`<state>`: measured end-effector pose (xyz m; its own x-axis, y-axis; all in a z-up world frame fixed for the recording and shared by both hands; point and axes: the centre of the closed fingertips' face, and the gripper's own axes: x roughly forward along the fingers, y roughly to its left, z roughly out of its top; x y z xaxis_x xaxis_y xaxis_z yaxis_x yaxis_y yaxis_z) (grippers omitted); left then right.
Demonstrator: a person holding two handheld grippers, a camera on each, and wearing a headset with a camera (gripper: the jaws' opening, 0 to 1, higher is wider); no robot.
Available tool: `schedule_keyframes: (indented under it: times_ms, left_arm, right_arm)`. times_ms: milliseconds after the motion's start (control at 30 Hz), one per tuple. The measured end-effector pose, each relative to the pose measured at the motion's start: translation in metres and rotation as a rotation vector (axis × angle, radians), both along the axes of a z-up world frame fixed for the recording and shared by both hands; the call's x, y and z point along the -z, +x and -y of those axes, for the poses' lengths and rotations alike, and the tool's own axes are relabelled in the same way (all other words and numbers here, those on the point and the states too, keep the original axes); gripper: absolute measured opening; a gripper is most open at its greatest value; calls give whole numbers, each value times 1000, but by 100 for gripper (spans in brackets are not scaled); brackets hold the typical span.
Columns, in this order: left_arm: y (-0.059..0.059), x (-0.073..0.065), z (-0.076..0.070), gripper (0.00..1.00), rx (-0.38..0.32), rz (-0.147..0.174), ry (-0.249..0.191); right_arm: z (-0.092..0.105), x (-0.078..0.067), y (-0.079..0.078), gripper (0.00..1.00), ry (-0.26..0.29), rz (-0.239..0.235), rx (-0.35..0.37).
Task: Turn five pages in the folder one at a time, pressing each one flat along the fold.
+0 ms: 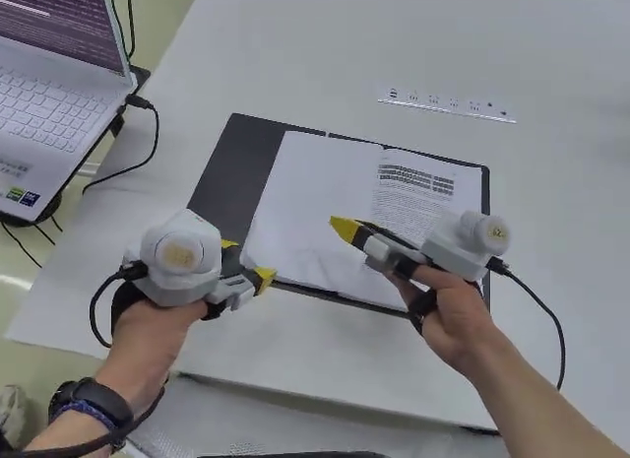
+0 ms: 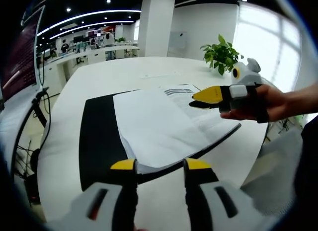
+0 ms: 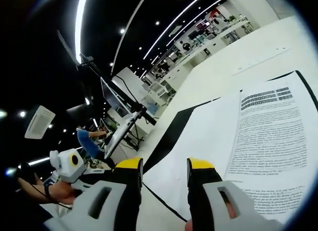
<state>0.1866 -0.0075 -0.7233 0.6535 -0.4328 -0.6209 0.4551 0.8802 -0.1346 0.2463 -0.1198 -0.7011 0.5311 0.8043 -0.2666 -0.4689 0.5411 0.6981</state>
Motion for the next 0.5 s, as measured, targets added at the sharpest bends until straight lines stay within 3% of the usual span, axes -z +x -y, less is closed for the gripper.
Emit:
schedule_keyframes:
  times_ms: [100,200,267,333,500]
  left_arm:
    - [9,5,0,29,3,-7,8]
    - [21,5,5,22,1,-10,-18]
    - [27,10,8,14,7,-14,-16]
    - [32,17,10,14,9,-23,-17]
    - [37,34,10,8,4,-57,-13]
  right_arm:
    - [8,5,1,33,-2,-14,21]
    - [13,9,2,31,-5,-24,36]
    - [12,10,3,31,-2,-29,40]
    - [12,11,4,31,-4,-33,39]
    - [10,14,3,29,-10,-39,29]
